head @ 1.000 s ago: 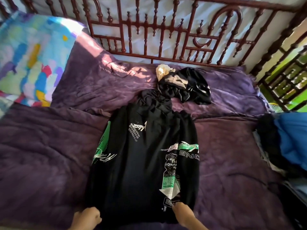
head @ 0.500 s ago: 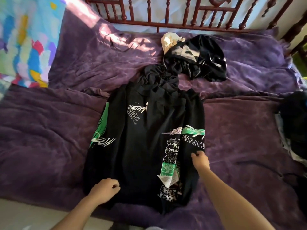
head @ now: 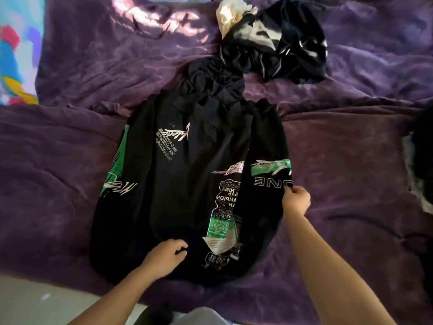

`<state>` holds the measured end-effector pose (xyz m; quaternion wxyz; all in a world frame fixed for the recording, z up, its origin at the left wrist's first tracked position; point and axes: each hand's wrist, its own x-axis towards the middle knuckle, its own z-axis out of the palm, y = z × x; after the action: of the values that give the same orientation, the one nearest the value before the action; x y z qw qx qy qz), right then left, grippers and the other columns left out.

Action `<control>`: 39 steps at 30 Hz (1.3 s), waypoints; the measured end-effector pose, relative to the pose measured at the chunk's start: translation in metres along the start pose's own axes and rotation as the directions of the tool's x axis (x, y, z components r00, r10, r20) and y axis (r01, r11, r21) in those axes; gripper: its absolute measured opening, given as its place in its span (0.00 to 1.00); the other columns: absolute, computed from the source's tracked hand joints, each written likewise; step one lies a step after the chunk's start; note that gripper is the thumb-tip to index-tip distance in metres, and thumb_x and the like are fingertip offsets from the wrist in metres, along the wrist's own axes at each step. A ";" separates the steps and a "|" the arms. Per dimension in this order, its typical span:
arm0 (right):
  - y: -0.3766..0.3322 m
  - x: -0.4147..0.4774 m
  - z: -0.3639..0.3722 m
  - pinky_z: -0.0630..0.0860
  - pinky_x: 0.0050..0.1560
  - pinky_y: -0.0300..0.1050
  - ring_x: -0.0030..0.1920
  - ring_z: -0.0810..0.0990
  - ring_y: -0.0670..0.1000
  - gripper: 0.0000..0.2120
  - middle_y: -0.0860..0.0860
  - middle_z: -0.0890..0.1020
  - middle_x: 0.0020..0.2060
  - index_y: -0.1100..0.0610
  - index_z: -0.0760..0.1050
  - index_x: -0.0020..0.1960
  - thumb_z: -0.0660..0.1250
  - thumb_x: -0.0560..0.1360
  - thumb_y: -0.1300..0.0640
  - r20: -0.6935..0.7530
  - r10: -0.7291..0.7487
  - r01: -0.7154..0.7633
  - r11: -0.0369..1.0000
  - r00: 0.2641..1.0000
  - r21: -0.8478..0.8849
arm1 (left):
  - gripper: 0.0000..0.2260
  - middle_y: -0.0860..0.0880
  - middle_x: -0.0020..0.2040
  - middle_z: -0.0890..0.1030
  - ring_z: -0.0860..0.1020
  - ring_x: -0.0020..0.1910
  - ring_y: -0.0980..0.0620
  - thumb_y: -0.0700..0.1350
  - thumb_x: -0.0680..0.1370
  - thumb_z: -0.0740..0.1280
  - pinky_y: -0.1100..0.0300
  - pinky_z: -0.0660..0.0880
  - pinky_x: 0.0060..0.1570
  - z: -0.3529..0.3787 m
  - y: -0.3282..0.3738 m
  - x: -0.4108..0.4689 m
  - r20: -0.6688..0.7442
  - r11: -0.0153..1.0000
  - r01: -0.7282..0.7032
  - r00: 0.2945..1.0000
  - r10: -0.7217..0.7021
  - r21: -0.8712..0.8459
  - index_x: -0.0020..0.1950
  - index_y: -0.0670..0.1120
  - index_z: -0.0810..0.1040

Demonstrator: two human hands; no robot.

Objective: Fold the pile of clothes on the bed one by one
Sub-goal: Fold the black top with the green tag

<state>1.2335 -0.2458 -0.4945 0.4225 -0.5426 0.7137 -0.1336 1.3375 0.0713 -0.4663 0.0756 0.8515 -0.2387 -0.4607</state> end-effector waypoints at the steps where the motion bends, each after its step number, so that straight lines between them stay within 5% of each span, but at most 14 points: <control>1: 0.005 -0.004 -0.016 0.67 0.45 0.44 0.52 0.78 0.59 0.10 0.61 0.81 0.50 0.64 0.77 0.53 0.63 0.77 0.59 -0.123 0.009 0.001 0.997 0.992 0.077 | 0.15 0.51 0.61 0.76 0.75 0.59 0.54 0.50 0.80 0.61 0.62 0.71 0.57 0.001 0.011 0.004 0.000 1.000 -0.016 1.000 0.016 0.007 0.66 0.51 0.73; 3: 0.030 -0.017 -0.051 0.68 0.51 0.47 0.55 0.77 0.61 0.11 0.61 0.80 0.53 0.64 0.75 0.55 0.61 0.78 0.58 -0.344 0.124 -0.049 0.974 0.931 0.220 | 0.15 0.50 0.60 0.77 0.76 0.58 0.54 0.49 0.79 0.61 0.62 0.71 0.56 0.006 0.032 0.012 -0.010 0.998 -0.058 0.998 0.059 0.010 0.66 0.51 0.74; 5: 0.076 -0.036 -0.078 0.67 0.55 0.49 0.56 0.76 0.63 0.12 0.65 0.78 0.54 0.66 0.75 0.56 0.61 0.77 0.59 -0.389 0.285 -0.178 0.941 0.876 0.289 | 0.16 0.50 0.61 0.77 0.75 0.59 0.53 0.48 0.79 0.61 0.62 0.70 0.57 0.014 0.050 0.017 -0.008 0.994 -0.111 0.994 0.111 0.017 0.67 0.51 0.73; 8: 0.146 -0.067 -0.087 0.70 0.51 0.53 0.52 0.77 0.66 0.12 0.67 0.79 0.49 0.70 0.76 0.55 0.63 0.76 0.62 -0.212 0.460 -0.408 0.878 0.862 0.249 | 0.21 0.50 0.67 0.72 0.70 0.66 0.51 0.49 0.78 0.62 0.59 0.68 0.63 0.036 0.068 0.020 0.123 0.967 -0.223 0.970 0.208 0.126 0.71 0.54 0.67; 11: 0.165 -0.075 -0.089 0.67 0.39 0.46 0.39 0.73 0.56 0.09 0.59 0.75 0.38 0.65 0.75 0.49 0.64 0.71 0.62 0.008 0.451 -0.444 0.874 0.892 0.199 | 0.26 0.52 0.73 0.64 0.64 0.69 0.49 0.52 0.77 0.62 0.55 0.65 0.65 0.063 0.070 0.014 0.320 0.898 -0.256 0.937 0.139 0.358 0.74 0.57 0.60; 15: 0.139 -0.035 -0.097 0.65 0.62 0.53 0.62 0.71 0.64 0.22 0.66 0.72 0.61 0.65 0.68 0.67 0.65 0.75 0.57 -0.115 0.293 -0.296 0.955 0.949 -0.010 | 0.25 0.52 0.71 0.66 0.65 0.69 0.50 0.52 0.77 0.60 0.56 0.62 0.66 0.084 0.051 0.003 0.404 0.859 -0.228 0.914 0.027 0.459 0.74 0.58 0.59; 19: 0.097 0.003 -0.093 0.61 0.67 0.55 0.69 0.62 0.63 0.32 0.62 0.64 0.70 0.62 0.59 0.73 0.66 0.76 0.50 0.004 0.062 -0.059 0.965 0.998 -0.257 | 0.27 0.55 0.66 0.74 0.68 0.66 0.52 0.51 0.77 0.61 0.60 0.63 0.64 0.085 0.039 -0.003 0.399 0.877 -0.217 0.917 0.032 0.429 0.75 0.59 0.56; 23: 0.070 0.025 -0.072 0.64 0.65 0.57 0.70 0.62 0.61 0.42 0.57 0.59 0.73 0.56 0.50 0.76 0.70 0.72 0.46 0.215 -0.031 0.134 0.866 0.976 -0.482 | 0.27 0.54 0.63 0.76 0.71 0.64 0.52 0.51 0.76 0.61 0.59 0.66 0.63 0.084 0.045 0.003 0.442 0.893 -0.229 0.896 0.038 0.388 0.74 0.57 0.60; 25: 0.062 0.030 -0.061 0.68 0.62 0.57 0.68 0.65 0.62 0.41 0.58 0.63 0.70 0.54 0.50 0.76 0.70 0.72 0.47 0.264 -0.007 0.166 0.795 0.964 -0.583 | 0.24 0.53 0.67 0.74 0.71 0.66 0.52 0.52 0.76 0.61 0.59 0.65 0.63 0.087 0.051 0.005 0.466 0.897 -0.234 0.884 0.035 0.375 0.73 0.57 0.64; 28: 0.053 0.038 -0.060 0.73 0.52 0.53 0.59 0.75 0.62 0.21 0.60 0.76 0.60 0.56 0.65 0.67 0.65 0.76 0.53 0.248 -0.063 0.220 0.701 0.967 -0.678 | 0.21 0.54 0.69 0.72 0.69 0.67 0.51 0.52 0.77 0.59 0.56 0.63 0.65 0.093 0.055 0.002 0.466 0.904 -0.228 0.884 0.037 0.362 0.70 0.57 0.67; 31: 0.044 0.049 -0.085 0.72 0.51 0.52 0.56 0.76 0.64 0.13 0.63 0.79 0.55 0.58 0.73 0.60 0.60 0.78 0.53 0.029 -0.172 0.161 0.831 0.985 -0.532 | 0.16 0.55 0.65 0.75 0.72 0.64 0.54 0.51 0.78 0.58 0.58 0.66 0.63 0.090 0.054 0.003 0.398 0.936 -0.194 0.915 0.065 0.293 0.65 0.56 0.73; 34: 0.052 0.064 -0.129 0.71 0.54 0.49 0.55 0.77 0.62 0.13 0.63 0.79 0.55 0.62 0.75 0.59 0.60 0.78 0.58 -0.337 -0.048 0.021 0.996 0.940 -0.082 | 0.12 0.53 0.57 0.80 0.77 0.56 0.54 0.49 0.78 0.59 0.62 0.71 0.54 0.082 0.053 0.009 0.265 0.975 -0.127 0.961 0.075 0.185 0.59 0.53 0.77; 36: 0.071 0.066 -0.154 0.71 0.52 0.43 0.49 0.77 0.54 0.09 0.61 0.79 0.52 0.60 0.74 0.56 0.61 0.77 0.64 -0.428 0.173 -0.028 0.946 0.887 0.324 | 0.12 0.52 0.54 0.81 0.78 0.53 0.53 0.48 0.79 0.60 0.62 0.72 0.50 0.076 0.052 0.015 0.166 0.988 -0.077 0.985 0.054 0.136 0.59 0.52 0.78; 39: 0.112 0.055 -0.174 0.74 0.46 0.43 0.40 0.75 0.48 0.14 0.56 0.78 0.50 0.57 0.69 0.63 0.60 0.78 0.65 -0.197 0.433 -0.220 0.738 0.880 0.638 | 0.15 0.51 0.60 0.76 0.73 0.60 0.52 0.49 0.79 0.60 0.58 0.71 0.58 0.070 0.051 0.024 0.097 0.976 -0.101 0.992 0.083 0.192 0.65 0.52 0.73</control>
<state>1.0266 -0.2990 -0.4862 0.4619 -0.2148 0.7800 -0.3635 1.2738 0.0216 -0.5063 0.0016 0.8217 -0.3254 -0.4679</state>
